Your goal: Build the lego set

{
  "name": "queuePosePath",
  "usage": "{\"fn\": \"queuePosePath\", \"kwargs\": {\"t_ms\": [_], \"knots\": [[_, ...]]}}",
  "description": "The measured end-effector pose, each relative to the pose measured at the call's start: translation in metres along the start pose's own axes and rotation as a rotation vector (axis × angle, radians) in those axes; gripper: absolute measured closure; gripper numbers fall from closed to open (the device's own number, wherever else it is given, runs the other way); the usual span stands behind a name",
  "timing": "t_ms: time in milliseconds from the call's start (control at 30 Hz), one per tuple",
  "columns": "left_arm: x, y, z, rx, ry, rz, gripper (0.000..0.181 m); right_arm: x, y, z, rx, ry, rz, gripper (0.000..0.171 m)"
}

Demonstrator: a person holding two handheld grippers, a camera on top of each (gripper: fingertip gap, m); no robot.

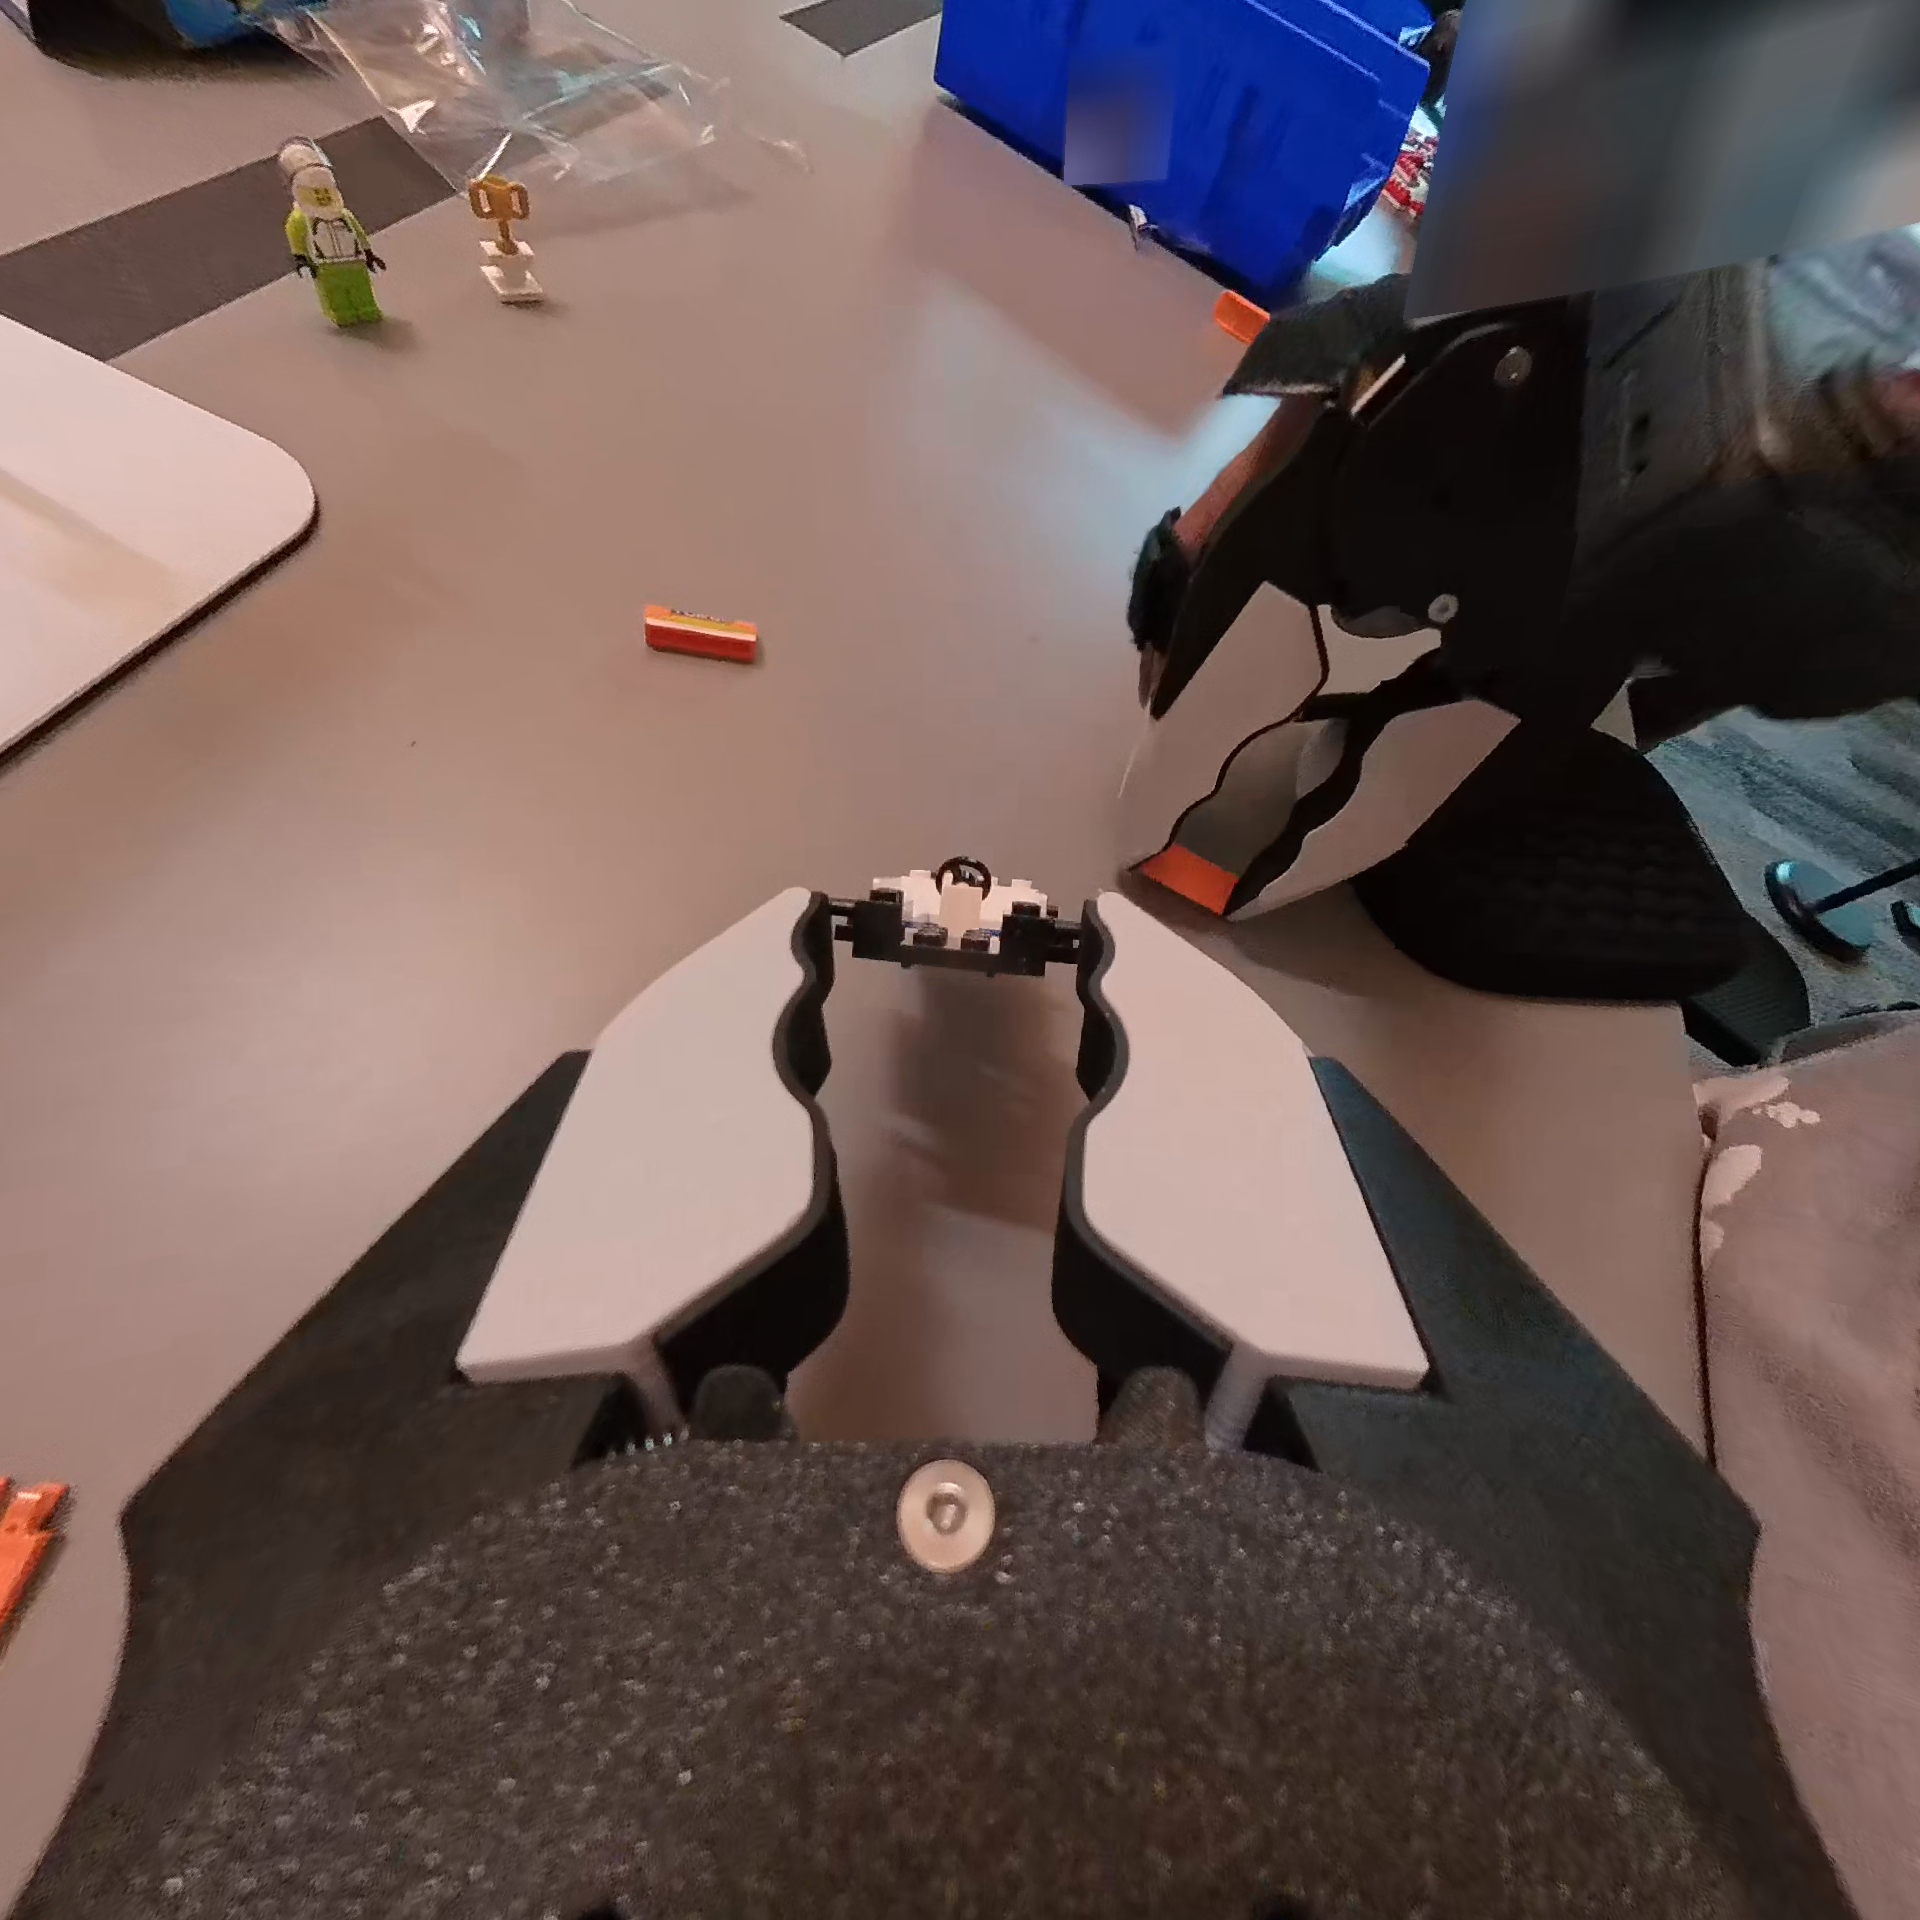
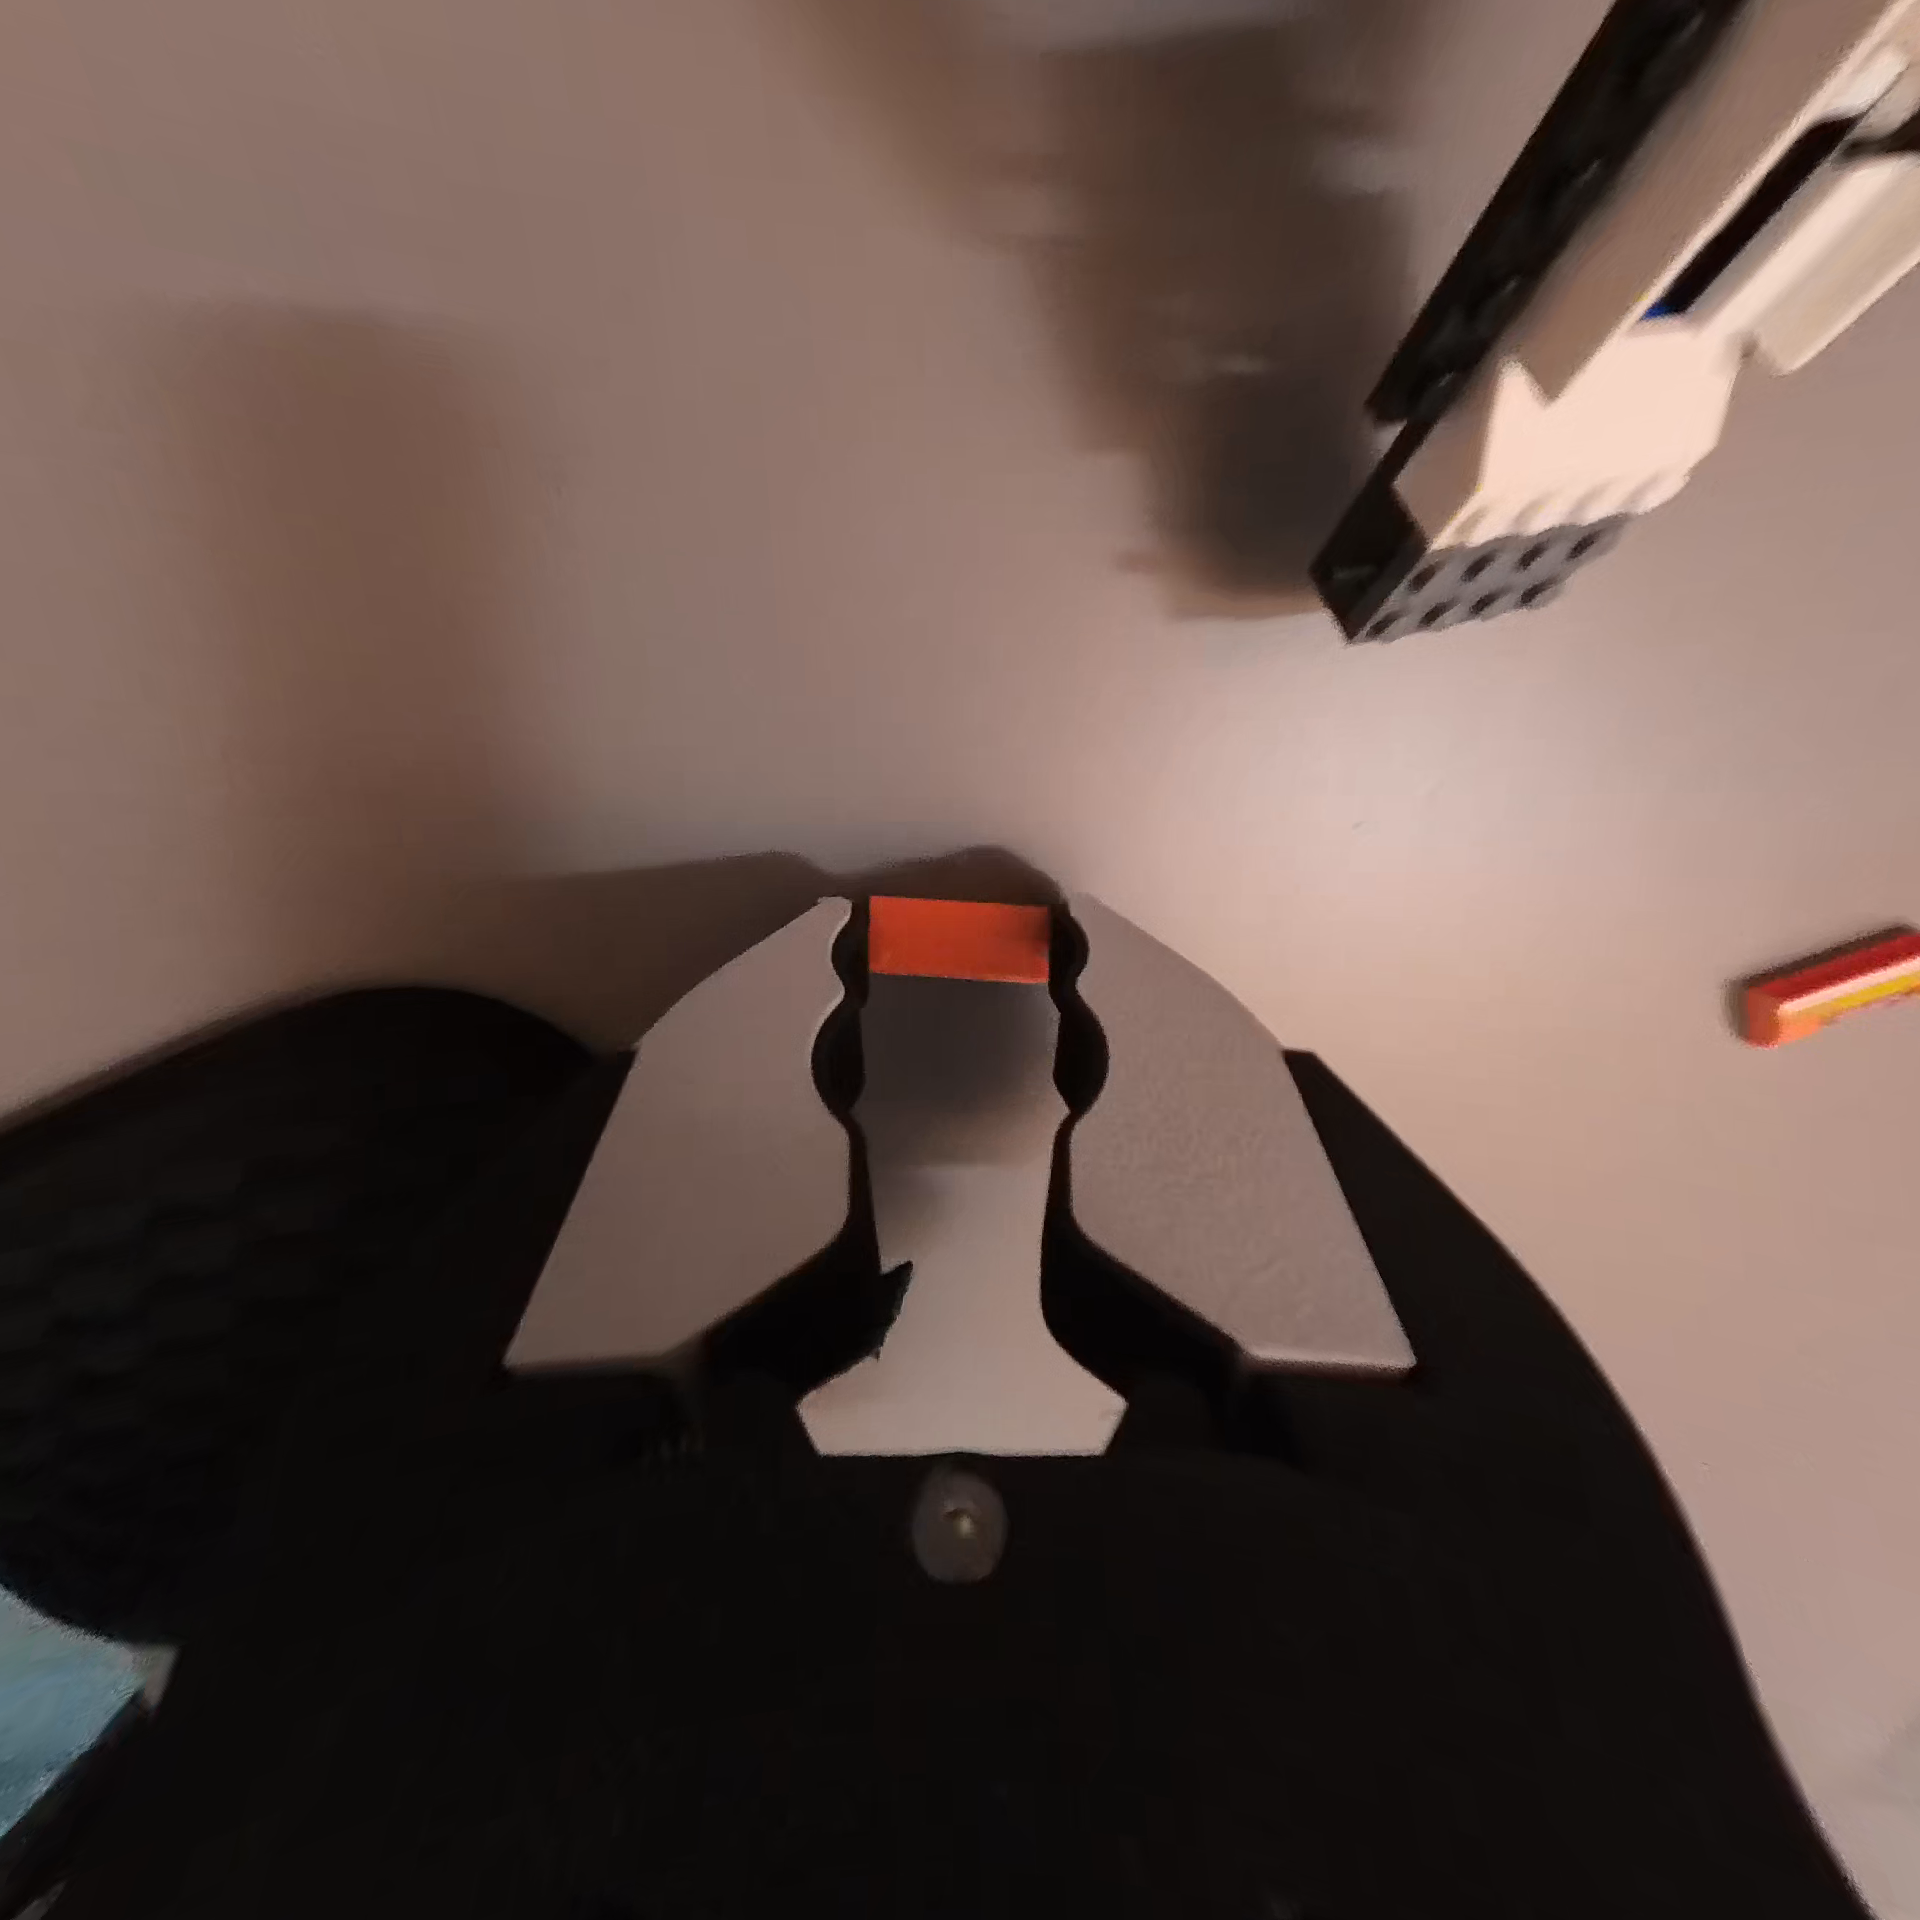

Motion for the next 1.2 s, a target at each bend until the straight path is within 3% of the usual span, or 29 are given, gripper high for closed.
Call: {"fn": "queuePosePath", "kwargs": {"t_ms": [67, 233, 300, 467, 733, 933, 1200], "knots": [[0.000, -0.001, -0.001, -0.001, 0.001, 0.000, 0.136, 0.005, 0.004, 0.005, -0.002, -0.016, 0.111, 0.138], [-0.001, -0.003, -0.004, 0.003, 0.007, 0.001, 0.136, 0.011, 0.008, 0.024, 0.002, -0.142, 0.574, 0.138], [-0.001, -0.003, -0.005, 0.010, 0.007, 0.000, 0.136, 0.004, -0.001, 0.031, -0.046, -0.162, 0.608, 0.138], [-0.002, -0.003, -0.007, 0.015, 0.014, 0.003, 0.136, -0.018, -0.013, 0.034, -0.089, -0.171, 0.529, 0.138], [-0.002, -0.003, -0.007, 0.013, 0.015, 0.003, 0.136, -0.061, 0.010, 0.036, -0.127, -0.269, 0.351, 0.141], [0.004, 0.001, -0.013, 0.006, 0.021, 0.043, 0.136, -0.024, 0.024, 0.016, -0.121, -0.660, 0.192, 0.145], [-0.003, 0.015, -0.021, 0.049, -0.025, 0.063, 0.136, 0.012, 0.006, 0.003, -0.366, -0.795, 0.002, 0.139]]}}
Point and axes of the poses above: each gripper's, where its closed fingertips meet, y back along the fingers, x out of its top, z = x × y across the jaws, the point moved 7 cm from there along y, back along the fingers, and after that the axes turned 14 degrees about -z, right-handed, at the moved point
